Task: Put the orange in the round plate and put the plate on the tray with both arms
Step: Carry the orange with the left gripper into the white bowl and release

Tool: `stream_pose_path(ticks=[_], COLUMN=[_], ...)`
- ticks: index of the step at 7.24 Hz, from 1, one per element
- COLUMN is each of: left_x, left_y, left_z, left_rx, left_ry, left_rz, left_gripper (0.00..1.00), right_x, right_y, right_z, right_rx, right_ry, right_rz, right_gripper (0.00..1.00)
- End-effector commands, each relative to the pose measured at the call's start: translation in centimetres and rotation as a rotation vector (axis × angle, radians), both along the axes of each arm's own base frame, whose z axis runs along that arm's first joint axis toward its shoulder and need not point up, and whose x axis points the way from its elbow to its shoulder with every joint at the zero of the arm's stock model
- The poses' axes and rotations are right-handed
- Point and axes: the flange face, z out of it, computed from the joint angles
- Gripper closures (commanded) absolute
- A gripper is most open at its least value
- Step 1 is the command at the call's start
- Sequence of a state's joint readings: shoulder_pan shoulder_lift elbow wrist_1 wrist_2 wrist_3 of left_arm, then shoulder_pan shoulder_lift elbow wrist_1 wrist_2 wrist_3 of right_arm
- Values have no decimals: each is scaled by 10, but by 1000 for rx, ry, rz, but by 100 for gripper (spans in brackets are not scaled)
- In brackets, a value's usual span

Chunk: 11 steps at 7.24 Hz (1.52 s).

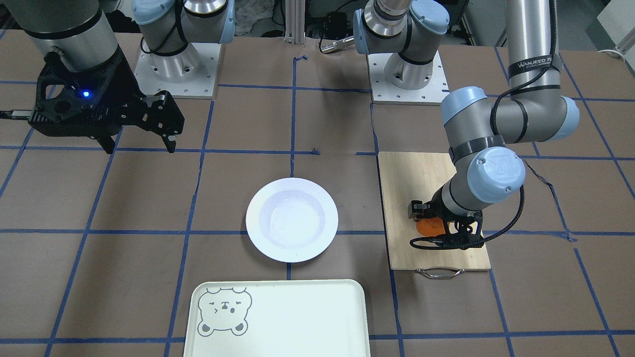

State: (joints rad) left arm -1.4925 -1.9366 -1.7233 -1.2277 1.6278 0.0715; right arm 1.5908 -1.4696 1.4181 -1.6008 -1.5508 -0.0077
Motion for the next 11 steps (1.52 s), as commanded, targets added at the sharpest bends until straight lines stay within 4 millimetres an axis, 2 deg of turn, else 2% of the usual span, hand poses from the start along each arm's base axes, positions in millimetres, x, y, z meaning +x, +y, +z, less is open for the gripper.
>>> stream_pose_path(ticks=[1, 3, 4, 6, 7, 8, 9, 10, 11], left_x=[-93, -192, -220, -258, -269, -274, -274, -274, -275], left_y=[12, 37, 47, 66, 68, 68, 68, 67, 66], left_z=[18, 14, 5, -25, -40, -45, -52, -57, -56], left_rx=[-13, -75, -99, -44, -42, -54, -45, -41, -52], left_ry=[-12, 18, 23, 71, 93, 98, 94, 90, 96], left_rz=[65, 200, 235, 192, 199, 191, 191, 176, 174], left_gripper=[100, 100, 100, 100, 100, 100, 95, 34, 0], right_x=[-1, 0, -1, 0, 0, 1, 0, -2, -1], right_y=[0, 0, 0, 0, 0, 0, 0, -2, -2], right_z=[0, -1, -1, -2, -3, -2, -2, -2, -4], right_rx=[0, 2, 2, 2, 5, 3, 3, -4, -4], right_ry=[0, 0, 0, 0, 0, 0, 0, 0, -11], right_rz=[-2, 0, -2, 0, 0, 1, 0, -2, -1], right_gripper=[0, 0, 0, 0, 0, 0, 0, 0, 0])
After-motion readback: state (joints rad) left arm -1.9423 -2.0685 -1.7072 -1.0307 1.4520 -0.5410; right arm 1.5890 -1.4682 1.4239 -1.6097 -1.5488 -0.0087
